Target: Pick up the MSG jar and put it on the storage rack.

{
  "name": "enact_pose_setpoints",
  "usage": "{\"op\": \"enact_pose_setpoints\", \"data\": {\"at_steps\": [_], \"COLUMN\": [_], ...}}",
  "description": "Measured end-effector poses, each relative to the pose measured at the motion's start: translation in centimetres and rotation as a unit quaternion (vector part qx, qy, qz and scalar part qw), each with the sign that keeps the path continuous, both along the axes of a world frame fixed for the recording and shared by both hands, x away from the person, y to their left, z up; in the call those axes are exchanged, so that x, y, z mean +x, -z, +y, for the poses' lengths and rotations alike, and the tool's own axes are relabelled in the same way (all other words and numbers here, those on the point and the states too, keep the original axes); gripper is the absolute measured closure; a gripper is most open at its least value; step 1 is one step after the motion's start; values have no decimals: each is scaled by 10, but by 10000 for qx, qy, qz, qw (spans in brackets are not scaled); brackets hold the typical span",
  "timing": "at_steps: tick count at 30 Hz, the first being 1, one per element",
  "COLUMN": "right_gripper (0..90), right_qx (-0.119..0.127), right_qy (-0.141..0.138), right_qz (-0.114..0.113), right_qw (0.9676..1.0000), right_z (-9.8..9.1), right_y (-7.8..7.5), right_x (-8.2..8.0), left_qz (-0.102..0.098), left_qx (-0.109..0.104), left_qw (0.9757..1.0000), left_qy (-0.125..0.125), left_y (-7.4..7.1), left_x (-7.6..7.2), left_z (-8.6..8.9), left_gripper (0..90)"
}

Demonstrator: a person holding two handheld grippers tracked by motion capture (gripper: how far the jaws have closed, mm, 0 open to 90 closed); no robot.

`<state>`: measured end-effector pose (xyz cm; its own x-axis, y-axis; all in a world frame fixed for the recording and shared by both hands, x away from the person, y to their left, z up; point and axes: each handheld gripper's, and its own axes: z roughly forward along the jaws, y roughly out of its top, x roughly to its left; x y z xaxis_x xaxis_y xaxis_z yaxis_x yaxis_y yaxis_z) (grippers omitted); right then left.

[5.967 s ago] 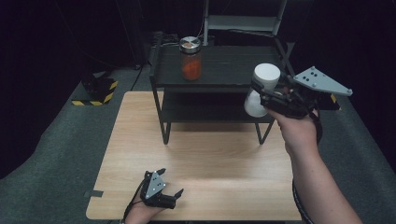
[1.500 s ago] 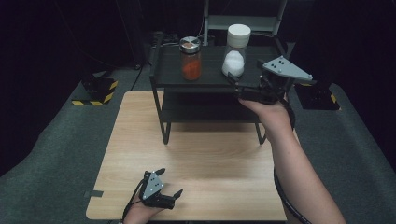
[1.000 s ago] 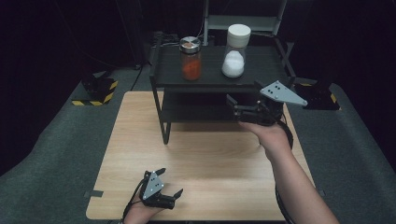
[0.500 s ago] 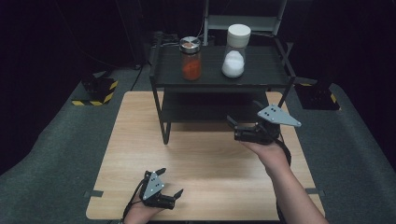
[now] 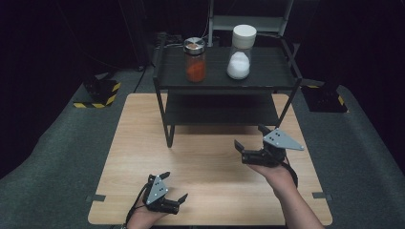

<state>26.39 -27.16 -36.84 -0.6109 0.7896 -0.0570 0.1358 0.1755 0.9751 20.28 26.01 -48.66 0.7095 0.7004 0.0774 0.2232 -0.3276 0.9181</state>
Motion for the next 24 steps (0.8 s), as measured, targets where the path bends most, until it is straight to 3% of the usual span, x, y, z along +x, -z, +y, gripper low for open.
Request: {"op": "enact_pose_setpoints", "data": {"at_steps": [7,11,24], "right_gripper": [0,1,2], "right_qx": [-152,-147,-349], "right_qy": [-31,22,258], "right_qz": [129,315,685], "right_qw": [9998,9994,9967], "right_z": [-8,-16,-35], "right_y": [36,58,96], "right_x": [-9,-16,-32], "left_qz": [-37,-96,-125], "left_qx": [70,70,183], "left_qw": [10000,9999,9997], "left_qy": [26,37,66], "left_y": [-1,1,-1], "left_x": [-1,-3,-3], "left_z": [-2,-1,-5], "left_gripper": [4,4,4]}}
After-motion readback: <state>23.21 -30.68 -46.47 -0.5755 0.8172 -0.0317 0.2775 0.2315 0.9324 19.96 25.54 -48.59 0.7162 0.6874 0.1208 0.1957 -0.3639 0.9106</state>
